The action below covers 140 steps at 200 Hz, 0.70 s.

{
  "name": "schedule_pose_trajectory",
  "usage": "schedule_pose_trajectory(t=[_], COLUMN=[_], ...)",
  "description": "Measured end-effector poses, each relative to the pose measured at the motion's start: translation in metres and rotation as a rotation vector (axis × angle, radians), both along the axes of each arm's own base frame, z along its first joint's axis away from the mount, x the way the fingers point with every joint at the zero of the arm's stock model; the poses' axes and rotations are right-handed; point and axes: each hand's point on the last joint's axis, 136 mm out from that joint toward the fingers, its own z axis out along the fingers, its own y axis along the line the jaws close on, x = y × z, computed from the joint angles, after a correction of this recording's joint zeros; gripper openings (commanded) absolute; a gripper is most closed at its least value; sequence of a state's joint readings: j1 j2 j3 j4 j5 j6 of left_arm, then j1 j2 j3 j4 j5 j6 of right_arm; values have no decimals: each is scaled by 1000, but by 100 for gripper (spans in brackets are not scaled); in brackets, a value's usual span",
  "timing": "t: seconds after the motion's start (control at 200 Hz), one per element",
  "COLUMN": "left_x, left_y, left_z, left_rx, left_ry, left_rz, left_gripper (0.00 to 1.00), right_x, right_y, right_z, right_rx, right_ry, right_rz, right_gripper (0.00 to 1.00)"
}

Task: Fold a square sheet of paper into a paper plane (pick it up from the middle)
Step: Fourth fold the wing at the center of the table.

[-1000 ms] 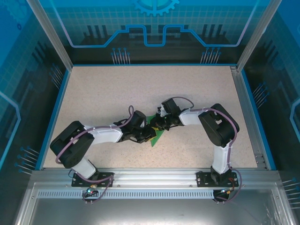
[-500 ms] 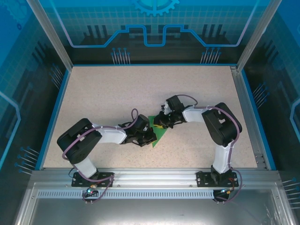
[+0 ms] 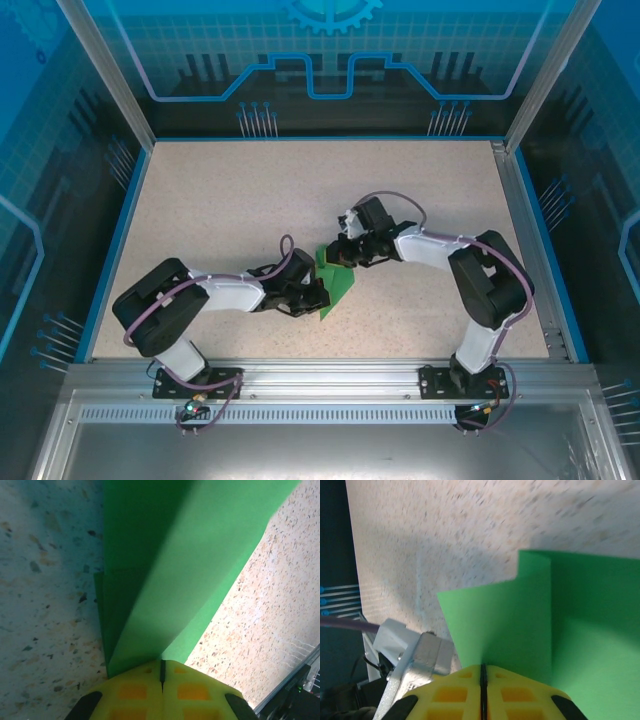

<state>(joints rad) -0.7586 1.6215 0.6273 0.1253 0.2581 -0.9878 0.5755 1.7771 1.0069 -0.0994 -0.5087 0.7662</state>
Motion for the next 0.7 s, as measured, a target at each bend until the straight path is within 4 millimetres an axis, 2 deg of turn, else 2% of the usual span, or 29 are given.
schedule_pose_trajectory(t=[0.095,0.19,0.29,0.35,0.425,0.555,0.625,0.7], left_x=[-1,-2,-2,-3,-3,-4,-4,-4], left_y=[1,2,2,3,3,3,4,4], left_z=[0,0,0,0,0,0,0,0], left_rx=[5,8,9,10,13,14,14,16], left_ry=[4,6,6,8,11,11,12,13], left_rz=[-1,-3,-3,-3,-3,-3,-3,-3], left_gripper=[4,4,4,4,4,4,4,4], right_x=[-9,-9,-11,-9,7,44,46,34], right_y=[10,10,0,-13,-35,-82,-86,-72], right_z=[-6,-17,-26,-25,-12,26,41,47], right_rx=[0,-13,-43,-68,-73,-40,-19,7], right_ry=[9,31,41,43,17,-80,-118,-130], right_rz=[25,14,-9,-35,-94,-225,-233,-182], right_gripper=[8,7,10,10,14,18,18,15])
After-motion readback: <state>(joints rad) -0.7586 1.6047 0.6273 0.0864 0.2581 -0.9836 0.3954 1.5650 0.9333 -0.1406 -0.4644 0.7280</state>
